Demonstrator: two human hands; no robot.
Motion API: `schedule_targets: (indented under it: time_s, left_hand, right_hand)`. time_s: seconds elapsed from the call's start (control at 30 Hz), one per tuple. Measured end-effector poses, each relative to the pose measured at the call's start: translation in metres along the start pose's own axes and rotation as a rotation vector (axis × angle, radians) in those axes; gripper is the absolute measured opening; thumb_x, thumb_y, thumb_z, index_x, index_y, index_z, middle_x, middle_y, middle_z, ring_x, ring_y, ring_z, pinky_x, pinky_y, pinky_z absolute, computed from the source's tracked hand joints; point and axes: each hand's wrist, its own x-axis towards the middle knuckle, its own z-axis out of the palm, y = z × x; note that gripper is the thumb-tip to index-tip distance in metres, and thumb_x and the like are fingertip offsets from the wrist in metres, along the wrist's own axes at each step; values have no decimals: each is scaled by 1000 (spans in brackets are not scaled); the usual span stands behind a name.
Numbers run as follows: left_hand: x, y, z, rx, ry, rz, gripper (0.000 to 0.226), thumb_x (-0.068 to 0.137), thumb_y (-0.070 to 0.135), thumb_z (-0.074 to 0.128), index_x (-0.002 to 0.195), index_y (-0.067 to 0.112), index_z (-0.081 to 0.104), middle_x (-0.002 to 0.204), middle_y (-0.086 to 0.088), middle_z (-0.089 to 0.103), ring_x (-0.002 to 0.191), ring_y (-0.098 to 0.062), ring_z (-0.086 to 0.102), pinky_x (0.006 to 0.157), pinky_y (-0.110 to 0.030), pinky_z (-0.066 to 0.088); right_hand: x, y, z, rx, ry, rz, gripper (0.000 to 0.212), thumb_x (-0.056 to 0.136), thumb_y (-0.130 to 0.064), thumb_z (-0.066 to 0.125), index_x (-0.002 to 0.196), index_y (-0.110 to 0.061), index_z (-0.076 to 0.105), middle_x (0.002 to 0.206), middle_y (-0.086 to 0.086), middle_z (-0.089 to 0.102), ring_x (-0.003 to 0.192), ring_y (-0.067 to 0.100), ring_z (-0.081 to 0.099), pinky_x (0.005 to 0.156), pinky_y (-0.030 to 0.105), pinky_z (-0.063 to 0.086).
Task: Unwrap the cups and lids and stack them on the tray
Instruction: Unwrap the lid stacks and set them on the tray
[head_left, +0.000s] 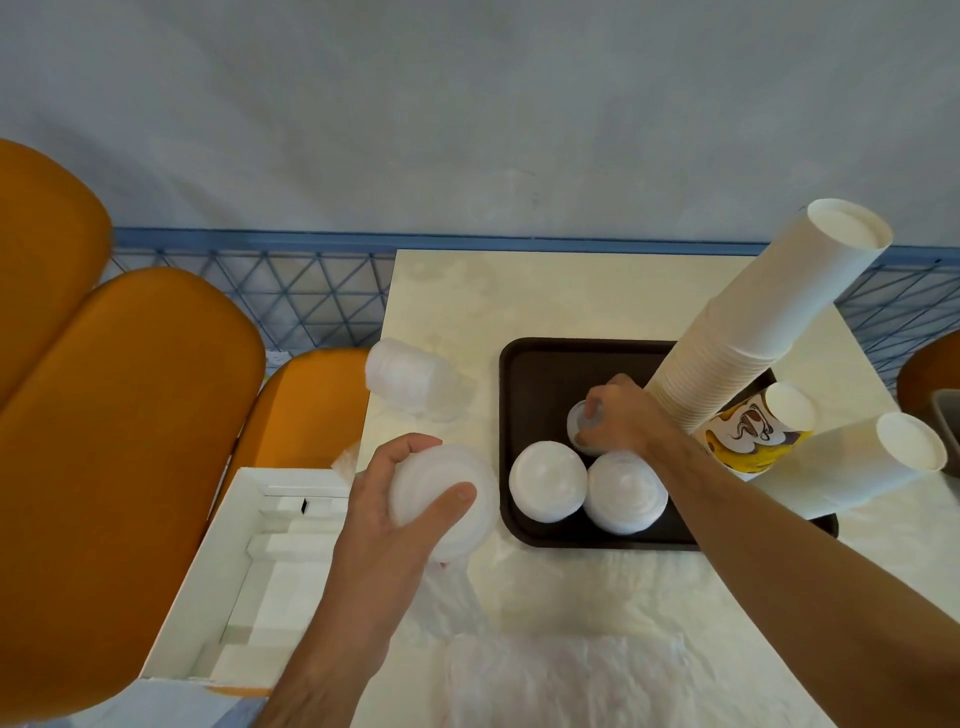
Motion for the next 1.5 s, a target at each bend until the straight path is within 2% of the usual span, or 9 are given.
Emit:
schedule_targets:
  time_s: [0.13, 0.5, 0.7, 0.83, 0.93, 1.0, 1.13, 1.33, 1.5]
  left_hand:
    - [-1, 0, 0, 16, 16, -8, 48, 72, 37, 79, 110, 49, 52, 120, 10, 54, 110, -19, 53, 52, -8, 47]
    - [0, -3, 0, -5, 14, -2, 50, 72, 38, 79, 112, 50, 53, 121, 10, 54, 112, -21, 53, 62, -16, 51]
    - [-3, 0, 1, -19, 7, -5, 60, 62, 48, 82, 114, 49, 53, 121, 9, 54, 113, -21, 53, 69, -23, 52]
    - [-5, 0, 1, -29, 9, 0, 59, 67, 43, 87, 114, 50, 53, 121, 9, 54, 113, -21, 53, 61, -17, 53]
    - [-6, 0, 1, -46, 11, 19, 50, 78, 29, 82, 114, 50, 52, 120, 10, 54, 111, -20, 53, 54, -12, 51]
    - [-7, 2, 3, -64, 6, 38, 51, 79, 28, 82, 113, 52, 52, 118, 12, 54, 110, -18, 53, 55, -12, 52]
    - [-11, 8, 8, -66, -20, 81, 49, 83, 21, 76, 105, 60, 53, 120, 13, 54, 108, -14, 54, 57, -15, 53]
    - [-20, 18, 19, 7, -82, 107, 55, 85, 31, 73, 93, 78, 45, 123, 15, 50, 106, -8, 52, 54, -4, 46]
    - [-22, 14, 22, 78, -83, 106, 45, 85, 38, 70, 113, 63, 46, 129, 15, 45, 107, -9, 50, 52, -4, 45]
  right_hand:
    - [7, -2, 2, -27, -64, 4, 35, 76, -29, 85, 104, -22, 65, 122, 4, 52, 102, 24, 59, 81, 29, 55]
    - [15, -5, 0, -72, -81, 85, 64, 73, -39, 88, 124, -10, 62, 116, 7, 64, 102, 22, 64, 87, 33, 59]
    - [13, -4, -1, -32, -93, 74, 56, 74, -28, 89, 120, -11, 63, 121, 8, 64, 106, 22, 62, 91, 33, 56]
    - [5, -2, -11, 11, -112, 25, 50, 74, -28, 89, 117, -13, 66, 124, 5, 61, 104, 19, 57, 86, 27, 50]
    - [-12, -13, -33, 196, 23, -47, 31, 85, -24, 79, 113, -14, 69, 122, 2, 63, 111, 19, 59, 85, 27, 46]
    - [-40, -32, -52, 517, 98, -96, 14, 92, -22, 72, 105, -16, 72, 109, 0, 70, 105, 19, 65, 84, 29, 54]
    - [-124, -75, -85, 1073, -65, -317, 10, 95, -15, 69, 103, -10, 74, 93, 11, 73, 83, 16, 69, 79, 28, 61]
    - [-173, -92, -70, 880, 69, -479, 6, 92, -14, 73, 95, -19, 74, 85, -5, 73, 77, 10, 68, 74, 28, 58]
    - [-183, -91, -63, 721, 160, -428, 6, 96, -19, 68, 94, -23, 71, 82, -13, 69, 80, 6, 66, 71, 19, 56]
